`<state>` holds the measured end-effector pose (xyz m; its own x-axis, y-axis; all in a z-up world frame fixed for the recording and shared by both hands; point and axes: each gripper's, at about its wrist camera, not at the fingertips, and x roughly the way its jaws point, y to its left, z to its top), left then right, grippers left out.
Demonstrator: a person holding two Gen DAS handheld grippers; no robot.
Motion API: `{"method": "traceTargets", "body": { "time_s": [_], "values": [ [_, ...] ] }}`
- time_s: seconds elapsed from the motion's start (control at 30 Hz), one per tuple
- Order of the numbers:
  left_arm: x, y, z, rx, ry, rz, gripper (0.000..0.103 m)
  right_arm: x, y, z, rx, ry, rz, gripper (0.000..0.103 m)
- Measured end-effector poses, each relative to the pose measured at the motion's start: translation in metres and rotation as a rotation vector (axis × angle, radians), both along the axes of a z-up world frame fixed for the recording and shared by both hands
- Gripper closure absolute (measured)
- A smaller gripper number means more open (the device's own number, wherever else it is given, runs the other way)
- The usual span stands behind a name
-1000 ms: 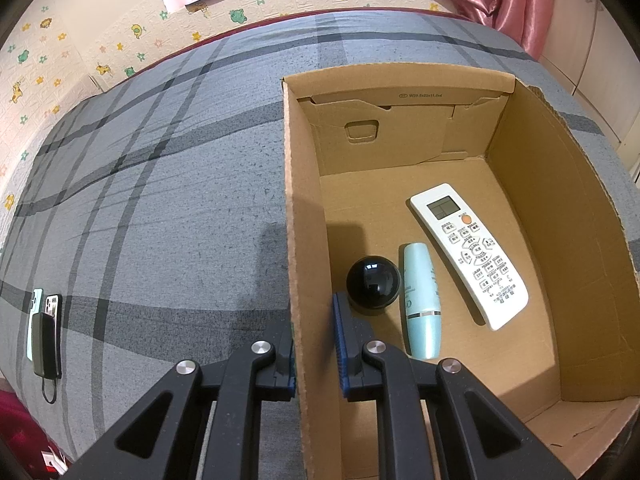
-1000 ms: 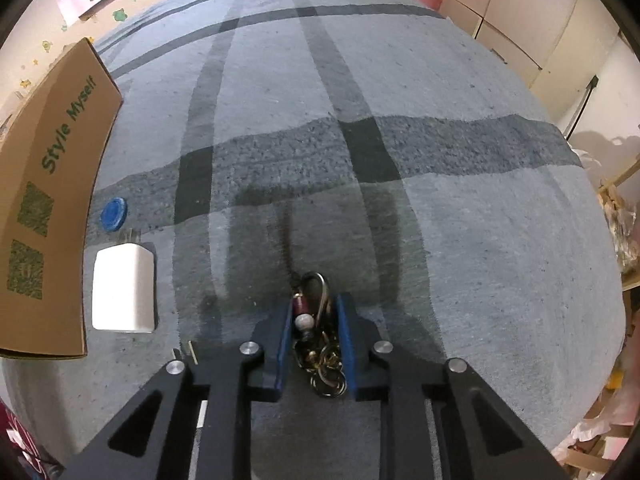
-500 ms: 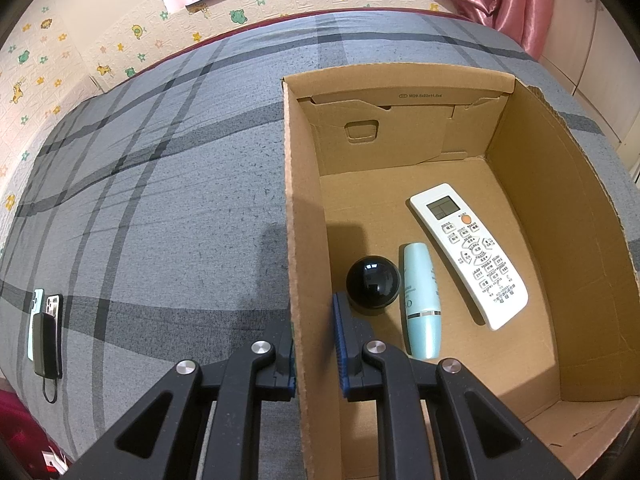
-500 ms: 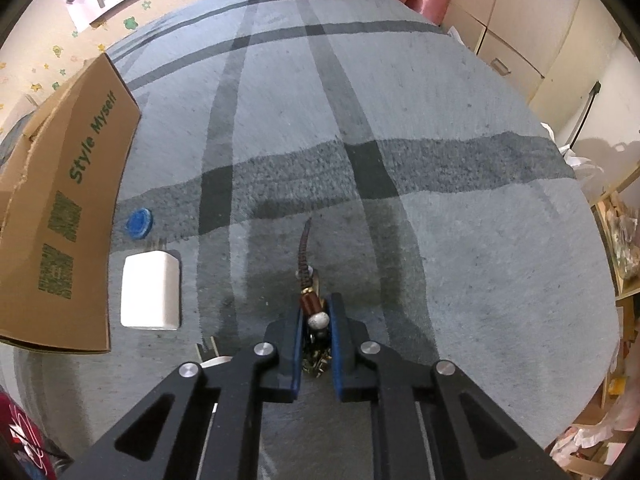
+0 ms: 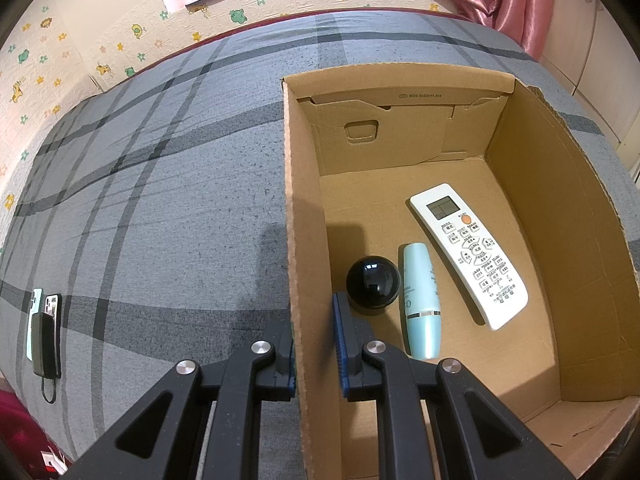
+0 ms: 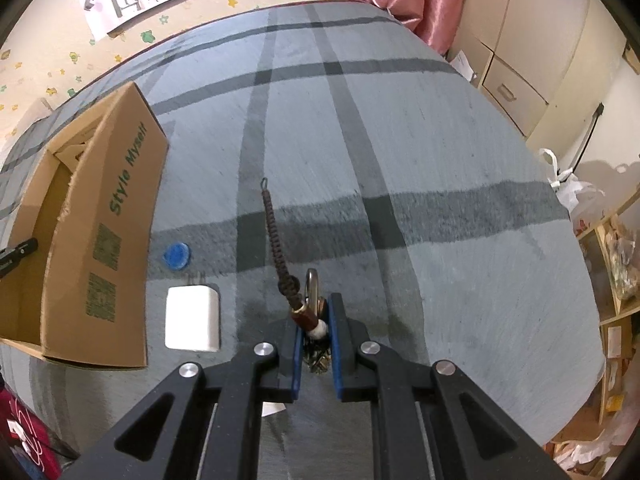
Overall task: Organize rigid objects
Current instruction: 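Close the right gripper on the keychain bundle, then lift the keychain with the right gripper and carry it over the box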
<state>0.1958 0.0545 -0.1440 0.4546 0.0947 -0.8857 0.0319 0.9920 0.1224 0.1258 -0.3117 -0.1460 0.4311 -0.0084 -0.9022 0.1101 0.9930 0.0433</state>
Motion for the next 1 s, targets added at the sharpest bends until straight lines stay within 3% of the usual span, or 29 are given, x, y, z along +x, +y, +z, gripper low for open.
{"method": "traceTargets", "body": {
  "time_s": [1.0],
  "values": [
    [0.000, 0.000, -0.001, -0.005, 0.002, 0.001, 0.088, 0.044, 0.074, 0.100, -0.012, -0.180, 0.182, 0.093]
  ]
}}
